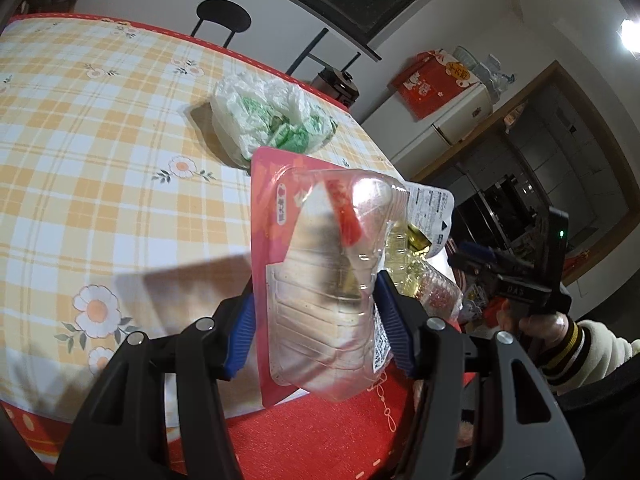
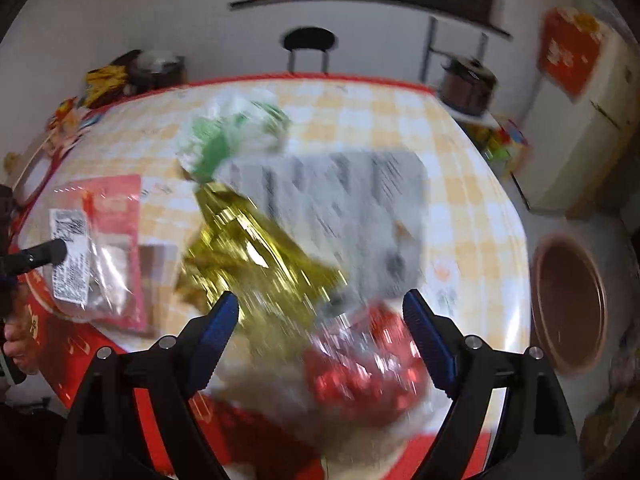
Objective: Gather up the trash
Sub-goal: 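Close the right tool on the gold foil wrapper while the left tool holds the tray, then carry tray and gold foil over the brown bin and open the right tool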
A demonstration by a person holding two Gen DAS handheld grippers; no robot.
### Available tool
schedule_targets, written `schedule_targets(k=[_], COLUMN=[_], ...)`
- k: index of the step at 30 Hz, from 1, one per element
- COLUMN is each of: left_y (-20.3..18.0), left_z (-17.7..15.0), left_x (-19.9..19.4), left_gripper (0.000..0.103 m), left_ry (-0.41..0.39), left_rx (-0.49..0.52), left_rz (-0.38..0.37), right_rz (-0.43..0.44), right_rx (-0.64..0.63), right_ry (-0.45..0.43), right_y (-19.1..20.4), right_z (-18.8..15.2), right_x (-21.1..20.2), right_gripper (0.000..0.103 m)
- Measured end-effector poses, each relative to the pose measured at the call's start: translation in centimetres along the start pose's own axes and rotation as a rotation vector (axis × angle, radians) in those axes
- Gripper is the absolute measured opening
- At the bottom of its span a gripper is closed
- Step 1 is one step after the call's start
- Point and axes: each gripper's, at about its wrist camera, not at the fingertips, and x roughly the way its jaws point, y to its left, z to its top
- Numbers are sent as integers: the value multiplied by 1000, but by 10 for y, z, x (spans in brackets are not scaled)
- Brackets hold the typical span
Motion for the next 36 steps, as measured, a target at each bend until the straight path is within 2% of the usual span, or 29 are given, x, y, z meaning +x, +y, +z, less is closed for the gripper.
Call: schedule_targets(k=[2, 5, 9, 10, 11, 12, 14, 17, 27, 36], left_y=[1, 6, 12, 14, 16, 16, 19, 20, -6, -35], left_z=[0, -2, -7, -7, -8, -9, -9, -6, 14, 29], left_x=[-5, -14, -25, -28, -31, -34, -39, -46, -56, -52], left_gripper=[57, 57, 57, 57, 57, 57, 57, 57, 57, 57], left_ry=[-16, -36, -59, -65, -72, -79, -94, -115, -181, -203], left_rx=[-7, -29, -57, -65, -72, -76, -84, -90, -41, -1], left_rz=[10, 23, 44, 46, 52, 59, 70, 82, 135, 186], right_rz=[16, 38, 53, 51, 49, 76, 83, 80, 55, 35], right_rx=[-43, -95, -134, -141, -145, -139, -148, -174, -90, -34], right_ry=[4, 50, 123, 130, 134, 150, 138, 102, -99, -204], right_y=[8, 16, 19, 18, 19, 18, 19, 21, 11, -15], right_z=[15, 28, 33, 34, 34, 35, 36, 38, 54, 57], right_x=[10, 29, 55, 56, 54, 53, 46, 30, -27, -61], right_gripper=[66, 53, 43, 36, 21, 20, 11, 8, 6, 4])
